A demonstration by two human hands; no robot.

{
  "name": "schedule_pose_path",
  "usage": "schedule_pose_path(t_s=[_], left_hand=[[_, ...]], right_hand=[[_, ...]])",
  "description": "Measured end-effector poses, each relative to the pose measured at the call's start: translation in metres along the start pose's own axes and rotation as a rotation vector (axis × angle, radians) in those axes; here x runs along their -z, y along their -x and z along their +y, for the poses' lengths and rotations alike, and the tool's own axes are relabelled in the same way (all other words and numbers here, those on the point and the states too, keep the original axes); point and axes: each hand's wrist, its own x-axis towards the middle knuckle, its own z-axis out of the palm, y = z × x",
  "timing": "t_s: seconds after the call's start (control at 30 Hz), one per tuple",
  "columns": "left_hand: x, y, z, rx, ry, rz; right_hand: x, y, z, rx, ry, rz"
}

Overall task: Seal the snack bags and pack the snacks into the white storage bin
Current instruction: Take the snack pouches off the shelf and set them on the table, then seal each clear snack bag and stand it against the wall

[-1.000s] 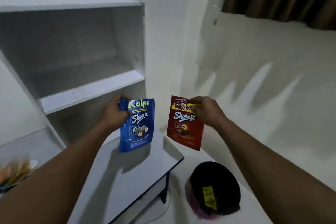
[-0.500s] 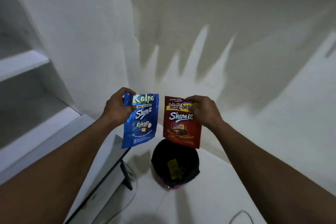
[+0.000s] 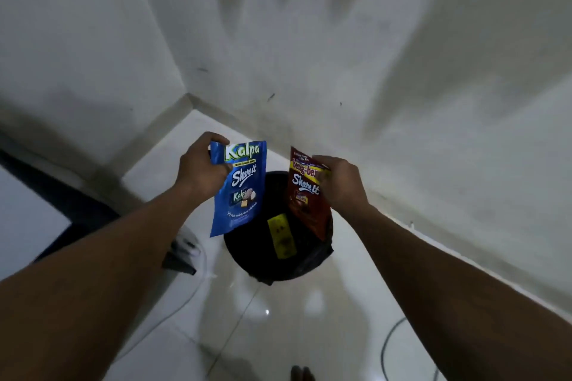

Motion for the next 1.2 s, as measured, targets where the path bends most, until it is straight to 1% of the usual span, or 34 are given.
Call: schedule_pose_path(t_s=[0.17, 0.3, 0.43, 0.53, 0.6, 0.67, 0.83, 0.97, 1.07, 1.2], left_hand=[[-0.085, -0.02, -0.056, 0.074, -0.007, -0.002], [-0.132, -0.025, -0.087, 0.147, 0.006, -0.017], [-0.147, -0.018, -0.101, 0.225, 0.078, -0.072], [-0.132, -0.008, -0.095, 0.254, 0.074, -0.085], [-0.109, -0.002, -0.083, 0.237, 0.057, -0.06], [-0.077, 0.006, -0.067, 0.217, 0.05, -0.02], [0.022, 0.046, -0.017, 0.153, 0.029, 0.091], [0.117, 0.114, 0.019, 0.078, -0.009, 0.149], [0.197, 0.18, 0.036, 0.029, -0.136, 0.151], [0.3, 0.262, 0.044, 0.046, -0.324, 0.204]], right_hand=[[-0.063, -0.022, 0.067, -0.064, -0.049, -0.012], [-0.097, -0.026, 0.105, -0.087, -0.034, -0.056], [-0.1, -0.022, 0.113, 0.001, 0.027, -0.076], [-0.086, -0.02, 0.097, 0.072, 0.08, -0.072], [-0.071, -0.019, 0.076, 0.055, 0.086, -0.083], [-0.053, -0.014, 0.05, 0.078, 0.115, -0.101], [-0.002, 0.015, -0.045, 0.252, 0.233, -0.168], [0.033, 0.064, -0.145, 0.409, 0.321, -0.21], [0.051, 0.115, -0.224, 0.542, 0.381, -0.218], [0.06, 0.187, -0.317, 0.691, 0.467, -0.216]])
